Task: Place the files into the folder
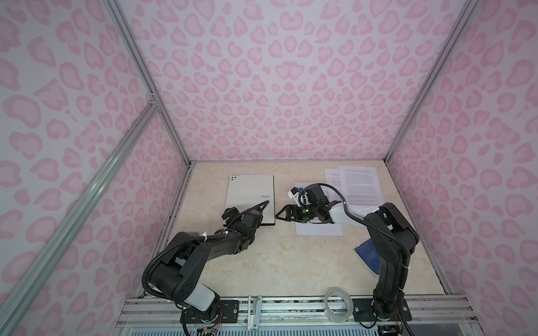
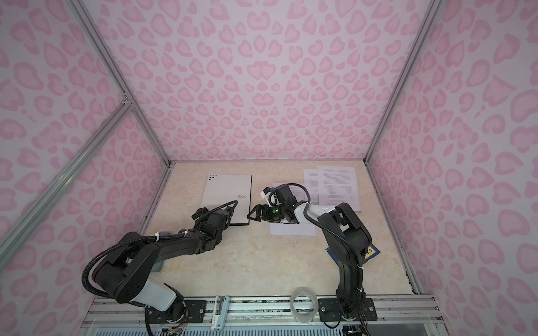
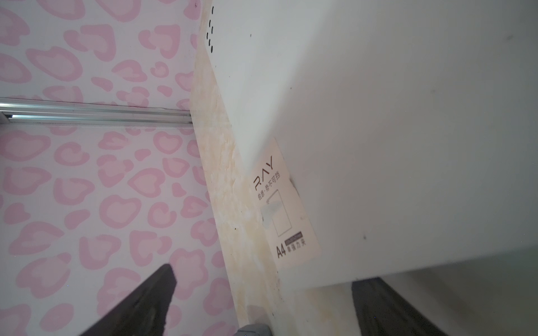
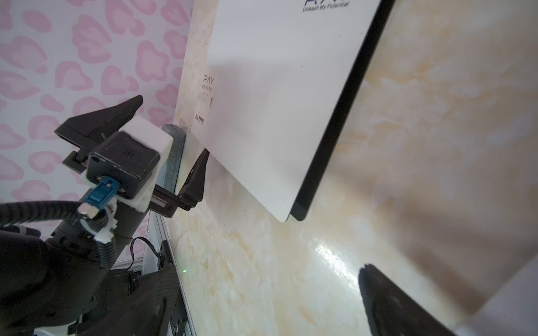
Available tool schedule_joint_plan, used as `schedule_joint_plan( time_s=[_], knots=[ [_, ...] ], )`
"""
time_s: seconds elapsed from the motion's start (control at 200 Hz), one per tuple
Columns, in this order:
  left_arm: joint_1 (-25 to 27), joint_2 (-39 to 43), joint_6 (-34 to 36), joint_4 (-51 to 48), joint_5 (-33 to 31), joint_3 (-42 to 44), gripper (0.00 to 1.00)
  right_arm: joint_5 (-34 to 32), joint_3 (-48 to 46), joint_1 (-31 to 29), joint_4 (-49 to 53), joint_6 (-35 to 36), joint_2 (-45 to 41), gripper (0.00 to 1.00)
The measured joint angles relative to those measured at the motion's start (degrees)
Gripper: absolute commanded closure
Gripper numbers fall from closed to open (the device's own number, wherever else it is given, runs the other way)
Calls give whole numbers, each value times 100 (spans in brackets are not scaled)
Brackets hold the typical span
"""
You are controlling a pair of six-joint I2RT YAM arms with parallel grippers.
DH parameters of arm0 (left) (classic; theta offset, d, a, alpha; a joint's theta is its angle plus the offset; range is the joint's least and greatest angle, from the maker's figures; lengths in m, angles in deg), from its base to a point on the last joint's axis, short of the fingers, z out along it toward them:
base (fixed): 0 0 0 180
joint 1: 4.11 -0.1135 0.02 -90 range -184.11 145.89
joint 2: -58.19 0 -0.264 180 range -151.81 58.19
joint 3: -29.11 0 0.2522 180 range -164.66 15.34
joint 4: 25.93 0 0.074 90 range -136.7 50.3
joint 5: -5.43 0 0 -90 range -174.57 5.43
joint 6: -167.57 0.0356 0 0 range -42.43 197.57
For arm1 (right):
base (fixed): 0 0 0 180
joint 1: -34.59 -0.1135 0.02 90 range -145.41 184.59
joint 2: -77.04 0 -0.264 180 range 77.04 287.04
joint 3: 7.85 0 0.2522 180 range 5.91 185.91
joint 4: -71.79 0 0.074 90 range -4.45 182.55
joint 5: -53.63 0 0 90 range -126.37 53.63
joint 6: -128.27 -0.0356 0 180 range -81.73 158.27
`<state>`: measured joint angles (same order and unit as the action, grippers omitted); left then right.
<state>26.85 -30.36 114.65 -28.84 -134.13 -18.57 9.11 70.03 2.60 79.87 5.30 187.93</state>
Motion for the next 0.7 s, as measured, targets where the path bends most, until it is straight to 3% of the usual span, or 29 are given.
schedule_joint_plan(
  time_s=[0.35,0.7],
  knots=[
    [-15,-48,-87,2,-37,-9,3,289,149,-37,-723,-522,466,1],
    [-22,-249,70,20,-37,76,3,407,317,-59,-835,-603,557,1]
  ],
)
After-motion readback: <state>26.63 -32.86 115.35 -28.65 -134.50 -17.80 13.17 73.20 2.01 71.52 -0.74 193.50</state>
